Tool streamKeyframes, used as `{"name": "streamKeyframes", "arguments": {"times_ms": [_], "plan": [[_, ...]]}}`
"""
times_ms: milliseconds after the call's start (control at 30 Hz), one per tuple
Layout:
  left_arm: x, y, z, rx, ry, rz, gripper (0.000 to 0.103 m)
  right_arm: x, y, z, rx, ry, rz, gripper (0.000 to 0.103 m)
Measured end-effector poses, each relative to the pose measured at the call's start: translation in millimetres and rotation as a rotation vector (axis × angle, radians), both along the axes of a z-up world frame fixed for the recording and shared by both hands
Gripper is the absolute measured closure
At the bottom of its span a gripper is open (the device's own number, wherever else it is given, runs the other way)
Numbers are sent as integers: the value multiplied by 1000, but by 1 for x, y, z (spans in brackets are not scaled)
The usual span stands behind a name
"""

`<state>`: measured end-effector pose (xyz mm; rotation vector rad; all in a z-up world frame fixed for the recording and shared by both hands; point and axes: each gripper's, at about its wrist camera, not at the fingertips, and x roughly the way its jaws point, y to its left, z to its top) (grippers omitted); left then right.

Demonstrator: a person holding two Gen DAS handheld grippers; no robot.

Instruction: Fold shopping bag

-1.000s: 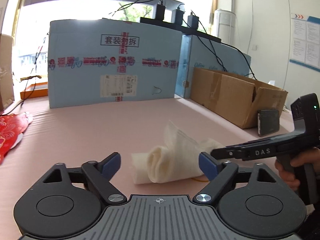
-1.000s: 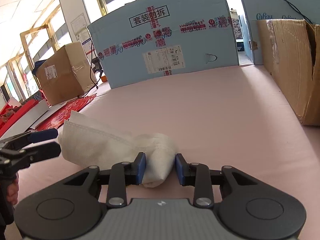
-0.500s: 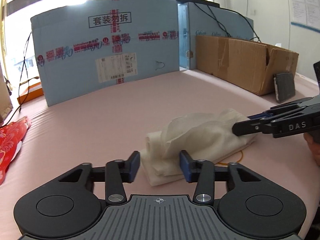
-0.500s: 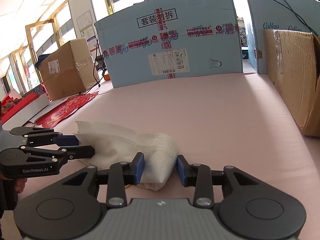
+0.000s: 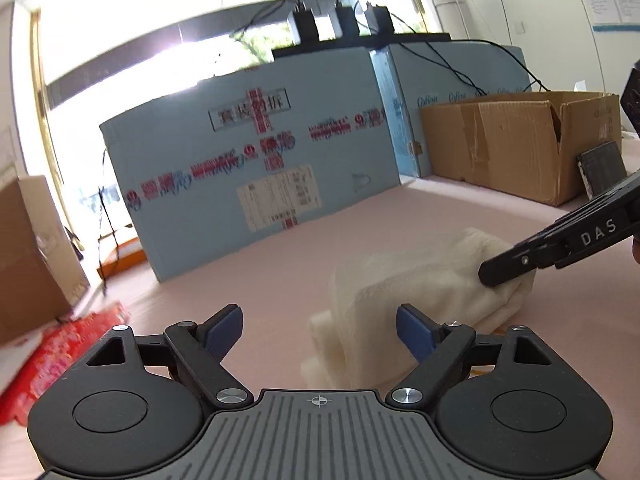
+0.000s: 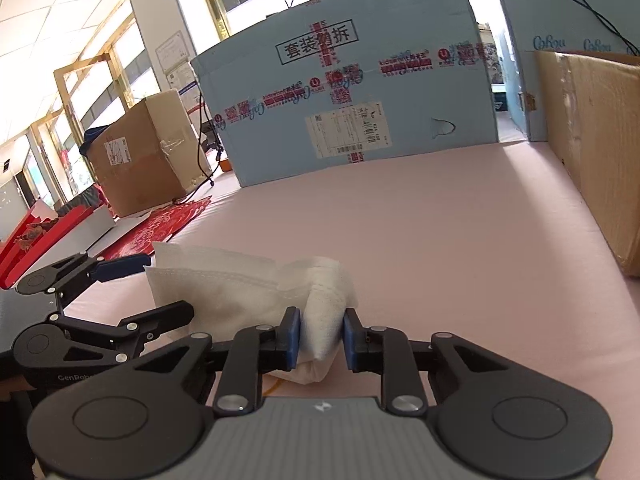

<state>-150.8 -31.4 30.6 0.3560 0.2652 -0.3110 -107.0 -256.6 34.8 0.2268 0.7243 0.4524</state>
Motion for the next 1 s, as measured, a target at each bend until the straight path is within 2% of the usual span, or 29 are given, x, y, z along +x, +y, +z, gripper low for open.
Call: {"name": "streamKeyframes", "arguments": {"times_ms": [100,167,267,367,467,500,633,733,833,900,1000], "plan": [[-6,-1,12,-23,-102,3,17,14,17,-5,-38,8,57,80],[-5,-2,19,-32,-127,-11,17,19,22,-8,-44,14,70,80],[14,-8,6,36,-22,-36,17,21,22,-11,-31,22,72,80],[31,-20,-23,193,99,-35,17,23,17,-12,-12,32,84,76],[36,-15,-22,160,117,-27,10,19,9,-10,-7,41,80,63],[40,-9,-23,128,141,-24,7,15,6,-7,-16,41,78,55],[54,8,-25,17,225,-22,1,-3,-7,1,-36,54,97,53],[58,14,-26,-22,253,-27,1,-7,1,1,-92,72,124,58],[54,11,-27,-3,234,-23,1,-9,16,2,-178,65,143,67],[52,9,-27,12,218,-22,1,-12,36,6,-310,24,164,70],[49,7,-23,26,189,-35,1,-26,57,11,-420,-65,245,94]]}}
